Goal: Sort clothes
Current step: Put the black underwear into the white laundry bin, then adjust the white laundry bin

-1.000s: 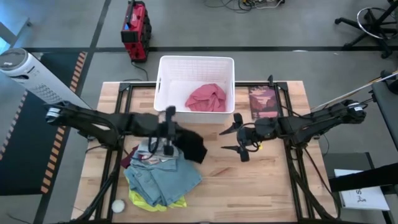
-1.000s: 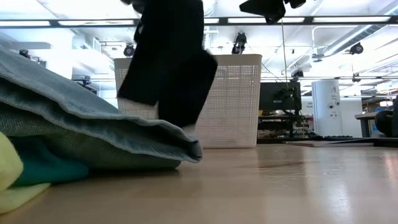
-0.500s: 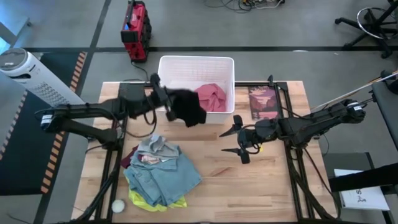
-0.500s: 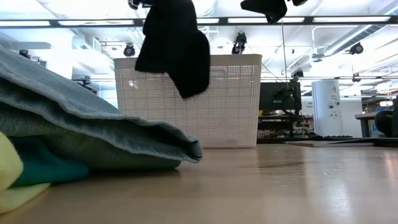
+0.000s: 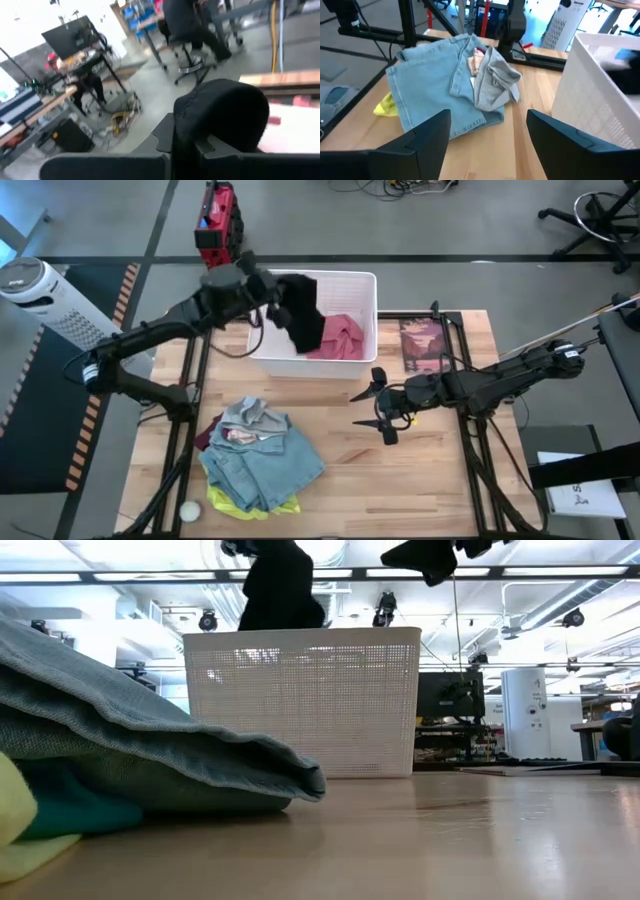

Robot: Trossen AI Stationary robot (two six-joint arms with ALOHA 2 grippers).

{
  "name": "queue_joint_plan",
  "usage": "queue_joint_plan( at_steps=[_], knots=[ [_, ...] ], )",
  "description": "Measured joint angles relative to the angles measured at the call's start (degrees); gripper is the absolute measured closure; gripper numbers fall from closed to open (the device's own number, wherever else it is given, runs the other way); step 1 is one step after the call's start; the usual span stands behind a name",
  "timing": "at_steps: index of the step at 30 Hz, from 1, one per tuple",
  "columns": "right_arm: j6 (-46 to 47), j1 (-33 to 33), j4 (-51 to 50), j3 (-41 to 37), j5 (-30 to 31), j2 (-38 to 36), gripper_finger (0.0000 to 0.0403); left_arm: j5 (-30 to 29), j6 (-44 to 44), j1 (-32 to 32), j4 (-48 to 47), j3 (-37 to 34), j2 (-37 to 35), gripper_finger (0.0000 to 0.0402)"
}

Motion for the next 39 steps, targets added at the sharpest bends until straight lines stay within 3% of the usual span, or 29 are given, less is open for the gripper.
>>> queue_joint_plan(
  at_steps=[5,13,18,28,30,36,39],
  knots=[
    [-0.37,0.0,1.78,0.03,0.0,0.45,0.0157,0.1,0.06,2.87,-8.79,7.42,6.69,0.0402],
    [-0.61,0.0,2.25,0.03,0.0,0.46,0.0166,6.03,0.06,4.58,-18.38,13.87,14.0,0.038],
    [-0.59,0.0,2.23,0.03,0.0,0.46,0.0156,7.47,0.04,3.94,-19.61,14.0,14.33,0.0326],
    [-0.59,0.0,1.78,0.2,0.15,0.46,0.0147,6.91,-0.04,1.02,-26.1,14.0,9.52,0.0178],
    [-0.68,0.0,1.32,0.2,3.26,0.45,0.0151,6.91,-0.34,0.54,-28.02,14.0,8.28,0.0155],
    [-1.85,-3.51,-5.6,2.06,20.41,0.44,0.0165,2.87,-1.31,-0.29,-31.03,13.97,5.61,0.0122],
    [-1.98,-7.59,-10.39,3.99,20.88,0.94,0.0175,2.71,-1.65,-0.31,-32.03,13.97,4.38,0.0122]
  ],
)
